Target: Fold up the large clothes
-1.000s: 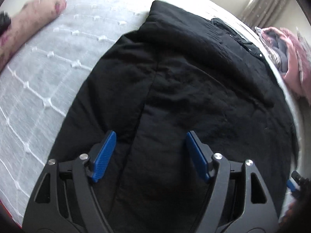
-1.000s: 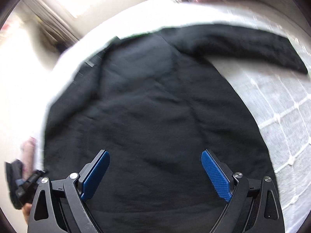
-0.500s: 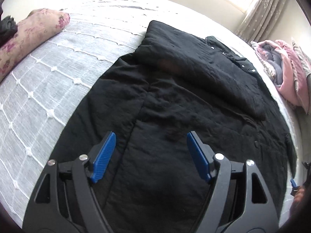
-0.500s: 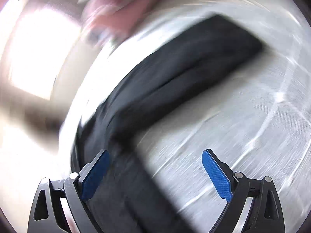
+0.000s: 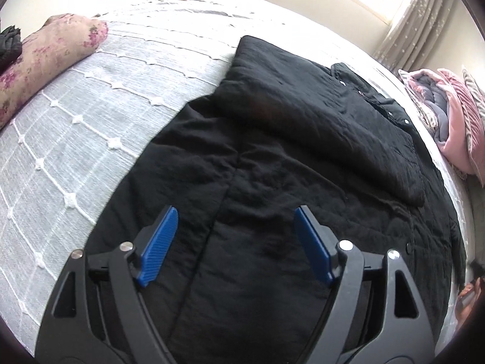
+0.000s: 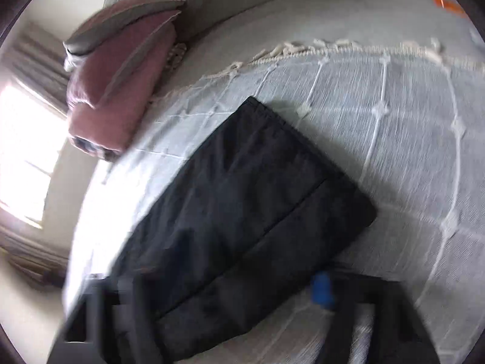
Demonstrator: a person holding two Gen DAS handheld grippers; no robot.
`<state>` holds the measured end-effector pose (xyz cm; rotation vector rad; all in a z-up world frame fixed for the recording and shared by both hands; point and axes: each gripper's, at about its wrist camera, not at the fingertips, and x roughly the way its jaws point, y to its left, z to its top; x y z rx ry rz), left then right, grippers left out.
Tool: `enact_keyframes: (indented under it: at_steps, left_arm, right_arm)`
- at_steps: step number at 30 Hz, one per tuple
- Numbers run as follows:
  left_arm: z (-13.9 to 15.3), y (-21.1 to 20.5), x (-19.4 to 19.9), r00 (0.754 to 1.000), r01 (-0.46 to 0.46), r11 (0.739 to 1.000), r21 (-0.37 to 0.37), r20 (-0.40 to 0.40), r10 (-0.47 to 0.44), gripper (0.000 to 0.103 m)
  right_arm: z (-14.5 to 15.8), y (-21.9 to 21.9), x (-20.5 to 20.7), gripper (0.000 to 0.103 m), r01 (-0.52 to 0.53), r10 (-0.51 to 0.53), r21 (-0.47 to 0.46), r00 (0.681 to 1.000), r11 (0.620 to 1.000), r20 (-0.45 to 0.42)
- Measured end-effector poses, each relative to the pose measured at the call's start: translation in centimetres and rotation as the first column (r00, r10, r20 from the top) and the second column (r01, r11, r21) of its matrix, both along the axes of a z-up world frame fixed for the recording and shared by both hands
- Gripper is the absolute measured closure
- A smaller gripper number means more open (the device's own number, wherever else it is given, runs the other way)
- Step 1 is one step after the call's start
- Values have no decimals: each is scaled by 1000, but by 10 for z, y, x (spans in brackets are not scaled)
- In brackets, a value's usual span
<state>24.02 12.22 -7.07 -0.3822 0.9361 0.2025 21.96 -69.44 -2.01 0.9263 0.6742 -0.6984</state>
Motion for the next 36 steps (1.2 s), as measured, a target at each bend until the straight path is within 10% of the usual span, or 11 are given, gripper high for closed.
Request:
enact_keyframes:
  at_steps: [4, 12, 19, 24, 30, 36]
  left_arm:
    - [2, 7, 0, 1000, -17, 1000, -9, 8, 17, 24]
    - [5, 17, 2, 1000, -31, 998, -57, -2, 31, 24]
    - [10, 31, 0, 998, -63, 992, -113, 6, 64, 24]
    - [10, 43, -3, 996, -87, 986, -143, 3, 89, 24]
    - [7, 50, -4, 996, -88, 980, -178, -17, 86, 24]
    - [10, 41, -2, 1000, -20, 971, -238, -11, 18, 24]
  right_arm:
    - [47, 6, 7, 94, 7, -3, -132, 1000, 991, 28]
    - [159, 96, 48, 95, -187, 226, -506, 974, 842, 17]
    - [195, 278, 88, 95, -423, 606, -659, 793, 622, 62]
    - [148, 456, 122, 95, -638, 815, -665, 575, 389, -75]
    - [-10, 557, 131, 95, -880, 842, -449, 355, 155, -406]
    - [1, 536, 126, 90, -886, 889, -411, 351, 215, -293]
